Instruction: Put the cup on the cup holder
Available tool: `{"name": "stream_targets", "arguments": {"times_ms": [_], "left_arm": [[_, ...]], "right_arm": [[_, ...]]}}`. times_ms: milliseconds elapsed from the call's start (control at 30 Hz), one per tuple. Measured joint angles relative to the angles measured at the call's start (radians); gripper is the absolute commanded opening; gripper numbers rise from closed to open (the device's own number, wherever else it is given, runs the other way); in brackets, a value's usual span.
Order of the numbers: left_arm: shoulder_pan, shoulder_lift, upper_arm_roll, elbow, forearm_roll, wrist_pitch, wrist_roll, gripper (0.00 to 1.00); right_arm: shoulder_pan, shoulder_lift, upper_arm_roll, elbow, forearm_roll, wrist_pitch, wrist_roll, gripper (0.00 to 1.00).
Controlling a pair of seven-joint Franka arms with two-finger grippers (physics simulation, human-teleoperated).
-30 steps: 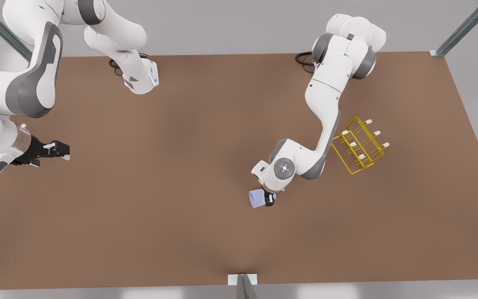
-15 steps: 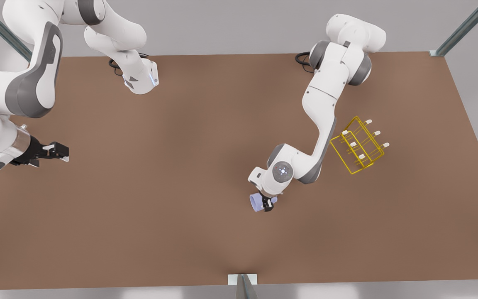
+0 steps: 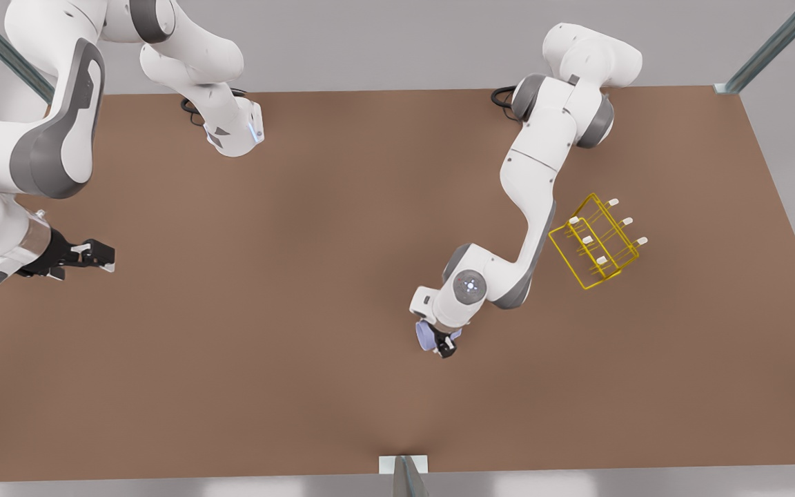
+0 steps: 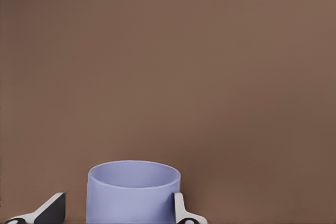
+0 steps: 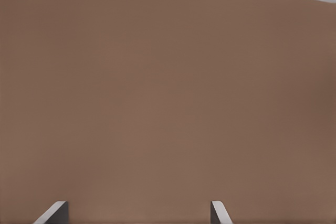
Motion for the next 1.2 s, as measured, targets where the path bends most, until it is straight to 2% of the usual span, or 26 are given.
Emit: {"name": "stream_targets", "arguments": {"times_ms": [733, 767, 867, 1000, 1200], "left_arm": [[0.009, 0.025, 0.008, -0.034, 0.000, 0.001, -0.068, 1.00], [0.009, 0.026, 0.008, -0.035, 0.000, 0.002, -0.070, 0.99], [0.009, 0.031, 0.008, -0.037, 0.000, 0.003, -0.075, 0.89], [0.009, 0.030, 0.008, -0.036, 0.001, 0.005, -0.081, 0.88], [0.009, -0.003, 0.020, -0.034, 0.008, -0.021, -0.090, 0.79]], "right_arm": [[-0.002, -0.001, 0.000, -0.001, 0.003, 0.023, 0.009, 1.00], [-0.002, 0.000, 0.000, -0.001, 0.003, 0.023, 0.009, 1.00], [-0.002, -0.001, 0.001, -0.001, 0.003, 0.024, 0.009, 1.00], [-0.001, -0.001, 0.001, -0.001, 0.003, 0.025, 0.010, 1.00], [-0.002, 0.000, 0.001, -0.001, 0.003, 0.026, 0.010, 1.00]]}}
